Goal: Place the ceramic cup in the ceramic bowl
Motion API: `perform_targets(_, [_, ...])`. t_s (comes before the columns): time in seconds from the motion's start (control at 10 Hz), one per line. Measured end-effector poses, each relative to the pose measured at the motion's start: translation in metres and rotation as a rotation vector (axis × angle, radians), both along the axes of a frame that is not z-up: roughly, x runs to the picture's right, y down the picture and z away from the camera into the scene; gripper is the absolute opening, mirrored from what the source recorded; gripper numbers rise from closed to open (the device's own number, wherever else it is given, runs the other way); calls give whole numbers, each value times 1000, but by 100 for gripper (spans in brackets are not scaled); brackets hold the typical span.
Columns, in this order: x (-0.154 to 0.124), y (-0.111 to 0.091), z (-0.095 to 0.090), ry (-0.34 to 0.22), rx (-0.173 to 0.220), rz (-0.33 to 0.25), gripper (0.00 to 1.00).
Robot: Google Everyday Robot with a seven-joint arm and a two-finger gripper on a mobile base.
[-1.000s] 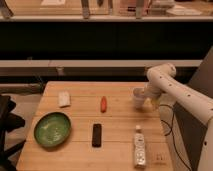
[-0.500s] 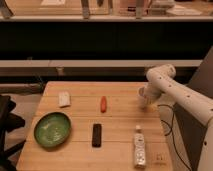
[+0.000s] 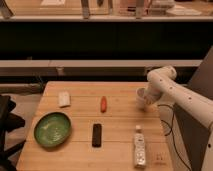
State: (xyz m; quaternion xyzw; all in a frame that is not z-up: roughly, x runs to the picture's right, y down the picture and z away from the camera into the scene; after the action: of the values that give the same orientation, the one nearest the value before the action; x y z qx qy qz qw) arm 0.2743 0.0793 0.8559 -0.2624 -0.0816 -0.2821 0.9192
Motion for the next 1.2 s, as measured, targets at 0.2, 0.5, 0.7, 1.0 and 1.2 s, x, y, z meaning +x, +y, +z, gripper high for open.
perform_targets(0.2, [-11,-8,-11,-26,-1,-39,4])
perform_targets(0.5, [-13,-7,-14,-45,8,-64,4])
perform_targets(0.7, [-15,-14,-24,-67,6,-94,4])
perform_targets(1.0, [-33,-24,-38,-113,10,-150,4])
perform_targets(1.2, [-33,-24,-41,-127,15,-169,4])
